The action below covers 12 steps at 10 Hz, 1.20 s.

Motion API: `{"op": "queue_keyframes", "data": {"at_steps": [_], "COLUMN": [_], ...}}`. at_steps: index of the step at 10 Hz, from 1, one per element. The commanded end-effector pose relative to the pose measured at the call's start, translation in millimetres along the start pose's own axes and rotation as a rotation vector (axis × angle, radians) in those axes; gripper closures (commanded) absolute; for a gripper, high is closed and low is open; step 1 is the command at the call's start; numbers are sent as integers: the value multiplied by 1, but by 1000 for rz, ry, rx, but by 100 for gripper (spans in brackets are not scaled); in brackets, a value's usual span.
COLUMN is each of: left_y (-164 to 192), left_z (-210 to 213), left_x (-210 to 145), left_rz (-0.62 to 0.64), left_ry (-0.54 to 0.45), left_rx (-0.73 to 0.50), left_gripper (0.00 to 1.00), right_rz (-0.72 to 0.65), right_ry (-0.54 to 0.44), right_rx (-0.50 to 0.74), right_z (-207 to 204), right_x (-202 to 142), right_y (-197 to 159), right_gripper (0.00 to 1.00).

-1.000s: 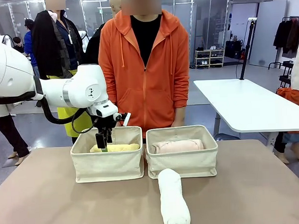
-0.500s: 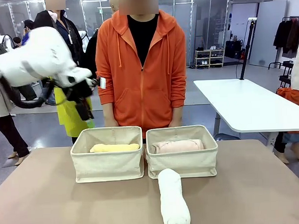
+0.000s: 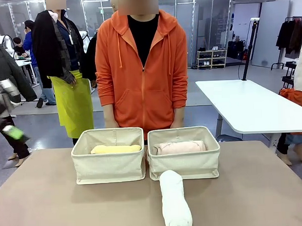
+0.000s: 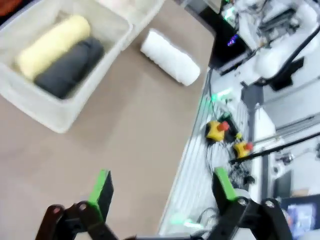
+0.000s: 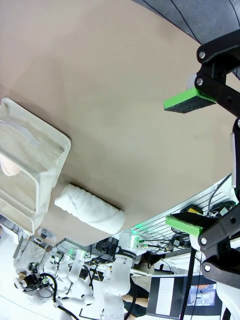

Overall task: Divide the towels into two baskets.
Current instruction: Pick up one hotel-folded towel from the bottom of the table and place it in the Fabric basket indicated by the person.

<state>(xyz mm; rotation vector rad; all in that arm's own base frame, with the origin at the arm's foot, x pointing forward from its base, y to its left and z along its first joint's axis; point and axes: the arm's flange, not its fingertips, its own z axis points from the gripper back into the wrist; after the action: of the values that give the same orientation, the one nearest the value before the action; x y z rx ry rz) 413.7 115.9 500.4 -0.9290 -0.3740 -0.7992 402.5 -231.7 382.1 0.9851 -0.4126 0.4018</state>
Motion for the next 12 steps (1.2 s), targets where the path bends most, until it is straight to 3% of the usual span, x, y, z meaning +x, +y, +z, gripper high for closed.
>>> {"op": "queue_keyframes", "data": {"at_steps": [1, 5, 7, 8, 9, 12], "left_y": [4, 10, 14, 27, 12, 12], "left_z": [29, 61, 64, 60, 66, 66], "left_x": [-48, -171, -191, -179, -201, -201], "left_rz": [126, 339, 414, 464, 388, 388], "left_ry": [-192, -504, -513, -433, -489, -489], "left_rx": [0, 7, 36, 31, 36, 36], "left_gripper": [0, 0, 0, 0, 0, 0], "right_rz": [4, 4, 4, 4, 4, 4], "right_ry": [-7, -7, -7, -7, -7, -7], "right_rx": [-6, -6, -6, -6, -6, -6], "right_z": [-2, -2, -2, -2, -2, -2], "right_x": [1, 1, 1, 1, 1, 1], "right_y": [3, 3, 3, 3, 3, 3], "right_gripper": [0, 0, 0, 0, 0, 0]}}
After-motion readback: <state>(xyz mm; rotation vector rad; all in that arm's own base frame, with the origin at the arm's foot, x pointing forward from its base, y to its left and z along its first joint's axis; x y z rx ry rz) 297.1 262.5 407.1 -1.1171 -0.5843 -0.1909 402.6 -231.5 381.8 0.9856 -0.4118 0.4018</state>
